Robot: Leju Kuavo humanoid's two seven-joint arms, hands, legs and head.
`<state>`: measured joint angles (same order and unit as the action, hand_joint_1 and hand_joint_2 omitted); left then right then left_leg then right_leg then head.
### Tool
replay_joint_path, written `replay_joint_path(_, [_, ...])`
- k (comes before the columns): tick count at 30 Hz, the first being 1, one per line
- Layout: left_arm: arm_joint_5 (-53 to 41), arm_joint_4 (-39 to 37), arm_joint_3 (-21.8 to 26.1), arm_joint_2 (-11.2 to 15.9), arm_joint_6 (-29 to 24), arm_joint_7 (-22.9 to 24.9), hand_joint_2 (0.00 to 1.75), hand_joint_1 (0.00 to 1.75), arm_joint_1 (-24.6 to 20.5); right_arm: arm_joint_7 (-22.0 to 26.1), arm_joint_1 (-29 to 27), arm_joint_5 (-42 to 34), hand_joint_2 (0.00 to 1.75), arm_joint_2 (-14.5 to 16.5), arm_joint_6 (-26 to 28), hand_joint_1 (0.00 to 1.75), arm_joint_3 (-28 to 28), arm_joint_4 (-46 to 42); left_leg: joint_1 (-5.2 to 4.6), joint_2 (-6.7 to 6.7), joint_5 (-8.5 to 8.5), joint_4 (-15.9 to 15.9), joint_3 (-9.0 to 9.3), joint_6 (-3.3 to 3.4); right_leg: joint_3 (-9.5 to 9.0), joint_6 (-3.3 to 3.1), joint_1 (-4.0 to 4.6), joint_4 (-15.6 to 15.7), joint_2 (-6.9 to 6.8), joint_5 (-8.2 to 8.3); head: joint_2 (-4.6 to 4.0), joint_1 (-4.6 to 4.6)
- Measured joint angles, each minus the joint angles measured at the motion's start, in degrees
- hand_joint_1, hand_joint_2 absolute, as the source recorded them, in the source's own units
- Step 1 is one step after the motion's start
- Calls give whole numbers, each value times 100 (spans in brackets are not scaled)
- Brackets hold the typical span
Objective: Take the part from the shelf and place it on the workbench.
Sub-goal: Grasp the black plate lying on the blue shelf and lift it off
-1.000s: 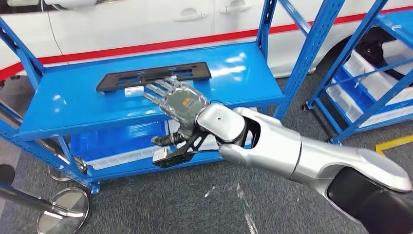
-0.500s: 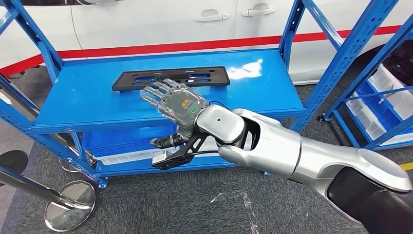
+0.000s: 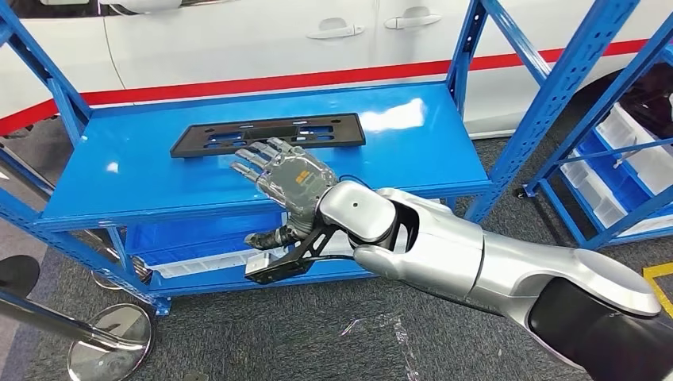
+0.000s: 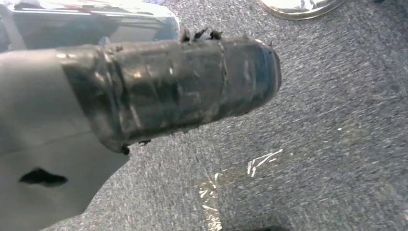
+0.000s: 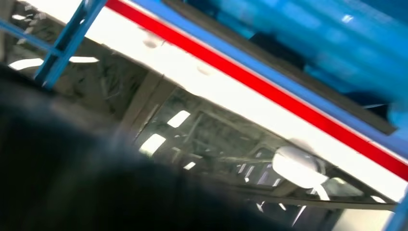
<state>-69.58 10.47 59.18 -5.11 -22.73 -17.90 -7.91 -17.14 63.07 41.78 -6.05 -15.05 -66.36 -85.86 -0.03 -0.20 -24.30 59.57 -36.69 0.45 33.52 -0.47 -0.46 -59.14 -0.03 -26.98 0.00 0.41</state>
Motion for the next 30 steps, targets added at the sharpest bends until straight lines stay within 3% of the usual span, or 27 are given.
replay_joint_path(3, [6,0,4,-1,-5,8,0,0,-7,-37,-33,205,175,1,-14,0,0,14,-21,-12,-60,-159,126,83,-46,97,2,-15,-4,3,0,3])
replay_joint_path(5, [7,0,5,-2,-4,9,0,0,-1,-15,-37,274,175,2,-39,0,0,26,-2,-21,-93,-198,241,155,0,145,-3,-200,-1,-71,0,22])
replay_joint_path(6, [7,0,7,-2,-3,9,0,0,-3,-1,-35,294,175,2,-52,0,0,33,4,-24,-116,-211,299,193,124,163,-6,-437,1,-167,0,29])
replay_joint_path(8, [7,0,11,-3,-3,9,0,0,-7,16,-54,306,175,2,-74,0,0,46,0,-27,-186,-211,370,246,552,184,-8,-1144,5,-403,0,39])
replay_joint_path(10, [8,0,19,-3,-3,15,0,0,-3,24,-103,330,175,1,-97,0,-1,64,-5,-42,-273,-208,459,261,958,199,-9,-1623,5,-464,0,36])
replay_joint_path(11, [9,0,21,-3,-3,20,0,0,2,28,-122,351,175,-1,-112,0,-1,74,-7,-54,-318,-205,515,258,1036,197,-8,-1607,5,-362,0,38])
replay_joint_path(12, [10,0,22,-6,-3,27,0,0,7,32,-132,384,175,-3,-128,0,-1,85,-7,-67,-377,-204,594,250,1001,182,-6,-1352,5,-139,0,39])
replay_joint_path(14, [10,-3,25,-18,-3,39,0,0,17,36,-135,451,175,-5,-160,0,-1,106,-6,-82,-505,-205,730,218,768,125,12,-566,8,390,0,37])
replay_joint_path(15, [10,-6,26,-25,-3,43,0,0,19,37,-136,476,175,-5,-171,0,-2,116,-6,-86,-554,-205,781,200,667,98,23,-257,11,569,0,34])
replay_joint_path(16, [11,-9,27,-28,-3,44,0,0,19,37,-138,489,175,-6,-178,0,-2,123,-5,-86,-581,-206,802,188,624,82,33,-119,14,638,0,31])
replay_joint_path(23, [11,-11,28,-33,-3,44,0,0,13,37,-133,494,175,-7,-182,0,-3,133,-11,-90,-596,-199,833,170,629,74,54,-95,18,554,0,16])
replay_joint_path(26, [14,-13,32,-36,-3,43,0,0,-1,50,-131,500,175,4,-198,0,-5,149,-6,-91,-625,-235,832,98,547,24,71,18,19,499,0,16])
replay_joint_path(27, [26,-15,34,-37,-4,36,0,0,-5,66,-132,489,175,9,-232,0,-5,169,7,-76,-663,167,558,43,380,-26,61,118,12,449,0,13])
replay_joint_path(29, [74,-18,41,-40,-6,18,0,0,22,55,-134,352,175,13,-439,0,-20,249,51,-39,-888,750,-126,-67,-120,-82,38,282,10,184,0,-2])
replay_joint_path(30, [98,-19,46,-42,-7,10,0,0,37,35,-136,265,175,13,-560,0,-33,298,80,-21,-835,882,-479,-107,-393,-88,24,347,11,34,0,-10])
